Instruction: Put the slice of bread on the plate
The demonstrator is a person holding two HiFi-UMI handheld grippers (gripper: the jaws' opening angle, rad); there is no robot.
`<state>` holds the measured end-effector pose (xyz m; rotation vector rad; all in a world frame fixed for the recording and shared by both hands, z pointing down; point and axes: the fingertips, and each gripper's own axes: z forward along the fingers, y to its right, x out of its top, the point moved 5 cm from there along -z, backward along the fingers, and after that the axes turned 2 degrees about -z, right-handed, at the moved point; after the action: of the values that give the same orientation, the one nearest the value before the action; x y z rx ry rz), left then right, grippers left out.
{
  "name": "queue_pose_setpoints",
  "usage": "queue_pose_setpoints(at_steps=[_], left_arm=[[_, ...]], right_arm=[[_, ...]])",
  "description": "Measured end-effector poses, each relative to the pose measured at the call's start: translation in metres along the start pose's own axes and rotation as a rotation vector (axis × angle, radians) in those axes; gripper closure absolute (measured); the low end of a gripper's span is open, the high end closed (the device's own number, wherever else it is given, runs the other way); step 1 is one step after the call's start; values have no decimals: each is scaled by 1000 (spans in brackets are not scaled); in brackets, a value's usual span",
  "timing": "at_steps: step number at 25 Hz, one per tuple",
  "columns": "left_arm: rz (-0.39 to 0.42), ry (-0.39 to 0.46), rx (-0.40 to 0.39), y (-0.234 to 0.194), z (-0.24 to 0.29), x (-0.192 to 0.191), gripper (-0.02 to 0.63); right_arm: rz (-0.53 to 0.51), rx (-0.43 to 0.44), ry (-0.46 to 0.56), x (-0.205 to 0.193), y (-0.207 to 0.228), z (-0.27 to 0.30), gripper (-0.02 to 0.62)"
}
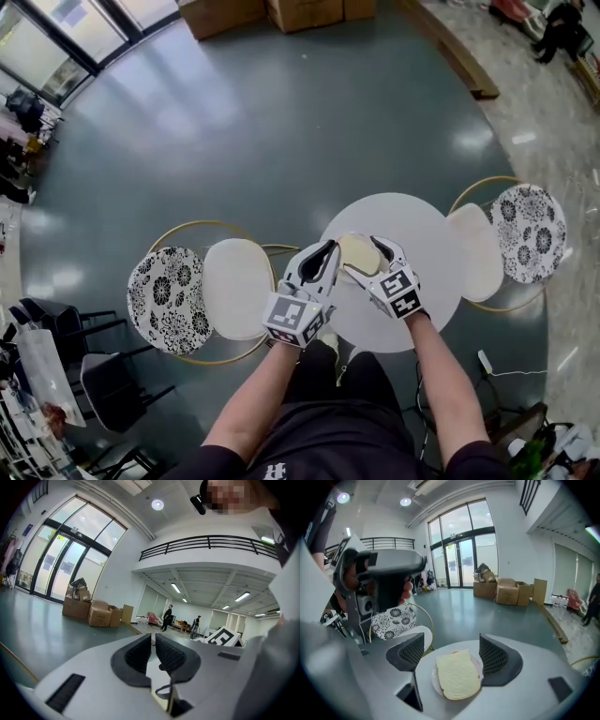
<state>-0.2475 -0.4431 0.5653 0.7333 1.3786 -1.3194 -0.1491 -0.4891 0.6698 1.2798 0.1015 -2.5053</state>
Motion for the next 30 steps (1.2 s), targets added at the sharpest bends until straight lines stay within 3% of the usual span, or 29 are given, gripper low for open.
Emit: queue_pose_setpoints(at_steps=[2,6,8,17,21,30], left_arm=[[2,2,-2,9,-4,13,571],[4,6,-9,29,-15,40,571],[7,13,-18,42,-20,52,571],[22,71,-53,95,-39,98,572],[39,93,-62,117,-47,110,571],[73,136,-72,159,-70,132,572]], right_arm=[[29,-6,52,21,-3,-21,265],[96,-36,152,60,-12,-62,451],[130,-48,200,78,-18,-83,503],[143,-84,357,137,-36,-166,544],[128,-100,396,147,-43,-194,589],[91,-112,472,160,-64,-246,589]])
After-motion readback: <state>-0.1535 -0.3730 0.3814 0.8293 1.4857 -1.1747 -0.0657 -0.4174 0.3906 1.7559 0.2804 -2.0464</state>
